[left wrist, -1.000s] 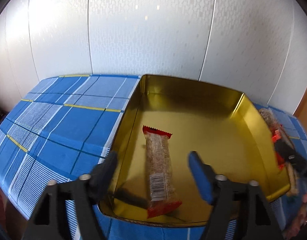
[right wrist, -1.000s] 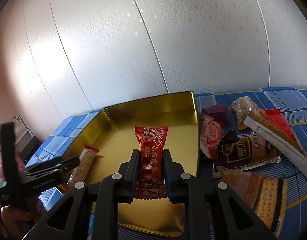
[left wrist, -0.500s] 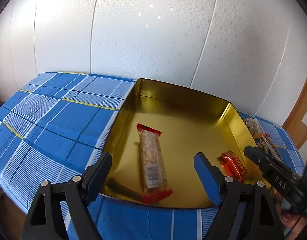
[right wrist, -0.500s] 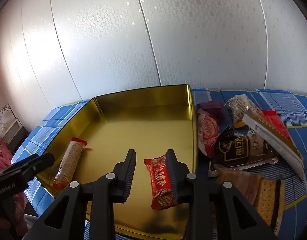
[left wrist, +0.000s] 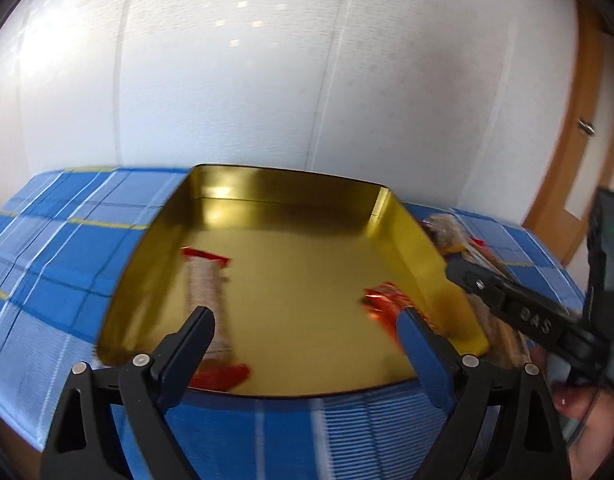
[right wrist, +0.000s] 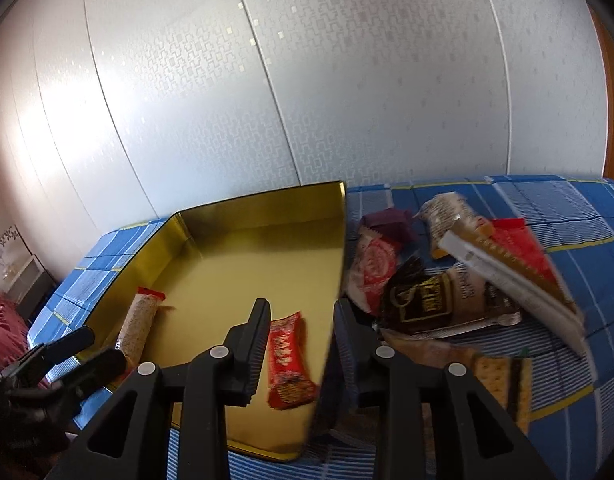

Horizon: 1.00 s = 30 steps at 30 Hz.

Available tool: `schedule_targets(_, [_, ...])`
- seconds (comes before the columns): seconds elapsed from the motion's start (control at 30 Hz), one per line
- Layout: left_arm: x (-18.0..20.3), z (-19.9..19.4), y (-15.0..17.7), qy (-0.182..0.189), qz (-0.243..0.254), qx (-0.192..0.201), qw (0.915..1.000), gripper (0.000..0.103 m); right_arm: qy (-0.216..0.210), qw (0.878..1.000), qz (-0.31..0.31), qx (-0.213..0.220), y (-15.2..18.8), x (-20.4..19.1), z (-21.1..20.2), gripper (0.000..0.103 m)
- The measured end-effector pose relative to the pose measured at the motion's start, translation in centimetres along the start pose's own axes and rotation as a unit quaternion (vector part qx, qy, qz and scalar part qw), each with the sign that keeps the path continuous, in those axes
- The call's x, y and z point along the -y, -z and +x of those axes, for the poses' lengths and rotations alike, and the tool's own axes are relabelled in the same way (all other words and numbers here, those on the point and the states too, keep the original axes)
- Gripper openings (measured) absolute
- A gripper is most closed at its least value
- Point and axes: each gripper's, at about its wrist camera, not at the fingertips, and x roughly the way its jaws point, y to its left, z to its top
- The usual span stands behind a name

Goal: Organize snacks
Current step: 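Open both grippers to drop the granola bar and red candy in the tray, then grasp the cracker pack with the left gripper while the right grasps the white-brown stick pack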

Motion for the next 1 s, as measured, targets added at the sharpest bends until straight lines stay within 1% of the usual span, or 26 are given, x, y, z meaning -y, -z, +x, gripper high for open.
schedule_targets(0.1, [1.8,0.1,0.2,0.012,0.031,0.004,0.9994,0.093,0.013,1.000,0.019,0.004,-0.2,1.6,-0.7,0.033])
schedule_targets(0.27, [4.5,0.3,0.8,0.033,0.073,0.011,0.9967,0.094,0.058,0.996,0.072,-0.005,-0.3,5.6,-1.8,0.033])
schedule_targets(0.4, [6.0,0.7,1.4,0.043,0.096,0.003,0.9944,0.094,0.098,0.992,0.083,-0.020,0.1,7.6,-2.8,0.035])
schedule_targets(0.47, [6.7,0.6,1.8,0.045,0.108,0.004,0.9931,0.094,0.105,0.990,0.086,-0.025,0.3,8.5,-3.3,0.035])
schedule_targets(0.67, [7.8,0.5,2.2,0.057,0.117,0.007,0.9915,0.094,0.110,0.991,0.069,-0.041,1.0,9.4,-4.0,0.037])
schedule_targets(0.73, [8.2,0.5,2.3,0.061,0.116,0.008,0.9914,0.095,0.117,0.990,0.064,-0.039,1.1,9.5,-4.3,0.038])
schedule_targets(0.87, [8.5,0.6,2.4,0.075,0.108,0.003,0.9913,0.096,0.133,0.990,0.048,-0.030,-0.4,10.8,-4.2,0.039])
schedule_targets(0.9, [8.6,0.6,2.5,0.078,0.107,0.001,0.9912,0.096,0.130,0.990,0.048,-0.033,-0.7,11.2,-4.0,0.042])
schedule_targets(0.93, [8.8,0.6,2.6,0.080,0.109,0.000,0.9909,0.096,0.127,0.990,0.045,-0.039,-1.1,11.8,-3.5,0.047])
schedule_targets(1.0, [9.2,0.8,2.7,0.081,0.115,-0.002,0.9900,0.097,0.131,0.989,0.025,-0.059,-1.6,12.7,-2.2,0.055])
